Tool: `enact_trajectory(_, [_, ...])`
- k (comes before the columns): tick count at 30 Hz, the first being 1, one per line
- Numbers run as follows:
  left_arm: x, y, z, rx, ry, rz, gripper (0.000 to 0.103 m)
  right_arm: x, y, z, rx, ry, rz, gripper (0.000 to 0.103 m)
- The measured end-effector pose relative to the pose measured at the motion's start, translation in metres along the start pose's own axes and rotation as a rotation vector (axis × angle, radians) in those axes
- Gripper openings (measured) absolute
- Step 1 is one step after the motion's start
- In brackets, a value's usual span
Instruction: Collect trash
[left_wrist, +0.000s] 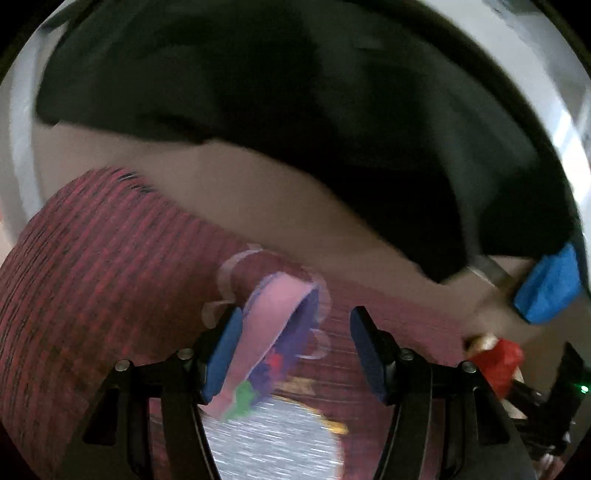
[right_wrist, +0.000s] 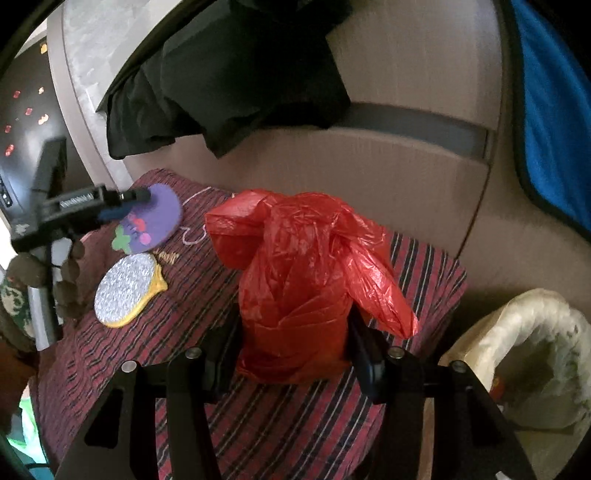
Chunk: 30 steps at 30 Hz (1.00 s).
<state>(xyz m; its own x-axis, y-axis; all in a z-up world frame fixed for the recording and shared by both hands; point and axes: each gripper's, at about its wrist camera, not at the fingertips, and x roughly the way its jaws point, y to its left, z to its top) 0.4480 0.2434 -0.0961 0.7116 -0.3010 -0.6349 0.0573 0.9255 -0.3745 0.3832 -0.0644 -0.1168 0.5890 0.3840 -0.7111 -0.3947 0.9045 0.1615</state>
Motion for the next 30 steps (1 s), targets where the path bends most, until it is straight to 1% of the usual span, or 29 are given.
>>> enact_trajectory(2, [0.001, -0.017, -0.003, 0.025, 0.016, -0.009, 0.060, 0.001, 0.000, -0.005, 0.001, 0.001, 0.012, 0.050])
enact_trajectory(4, [0.002, -0.032, -0.005, 0.057, 0.011, 0.012, 0.060, 0.000, 0.001, -0.009, 0.001, -0.006, 0.017, 0.050])
enact_trajectory(8, [0.002, -0.050, -0.013, 0.125, 0.011, 0.055, 0.060, -0.001, 0.002, -0.011, 0.020, -0.012, 0.036, 0.050])
enact_trajectory(11, [0.004, -0.057, -0.018, 0.163, 0.020, 0.060, 0.060, -0.004, 0.007, -0.013, 0.004, -0.018, 0.029, 0.050])
enact_trajectory(17, [-0.006, -0.043, -0.017, 0.187, 0.011, 0.053, 0.060, -0.009, 0.008, -0.015, 0.005, -0.026, 0.023, 0.050])
enact_trajectory(20, [-0.016, -0.029, -0.011, 0.185, -0.024, 0.010, 0.060, -0.011, 0.010, -0.016, 0.010, -0.034, 0.022, 0.050])
enact_trajectory(22, [-0.024, -0.014, -0.003, 0.162, -0.058, -0.013, 0.060, -0.012, 0.013, -0.016, 0.001, -0.038, 0.012, 0.050])
enact_trajectory(24, [-0.026, 0.009, 0.005, 0.101, -0.073, -0.039, 0.060, -0.012, 0.014, -0.016, -0.006, -0.039, 0.005, 0.051])
enact_trajectory(25, [-0.025, 0.019, 0.008, 0.070, -0.071, -0.045, 0.060, -0.012, 0.014, -0.016, -0.007, -0.040, 0.004, 0.051])
enact_trajectory(26, [-0.021, 0.037, 0.012, 0.017, -0.061, -0.048, 0.060, -0.012, 0.014, -0.015, -0.006, -0.041, 0.005, 0.051])
enact_trajectory(29, [-0.007, 0.071, 0.013, -0.087, -0.026, -0.024, 0.060, -0.012, 0.016, -0.015, -0.001, -0.046, 0.004, 0.051])
enact_trajectory(30, [-0.004, 0.077, 0.012, -0.103, -0.019, -0.020, 0.060, -0.012, 0.017, -0.015, 0.000, -0.046, 0.004, 0.051])
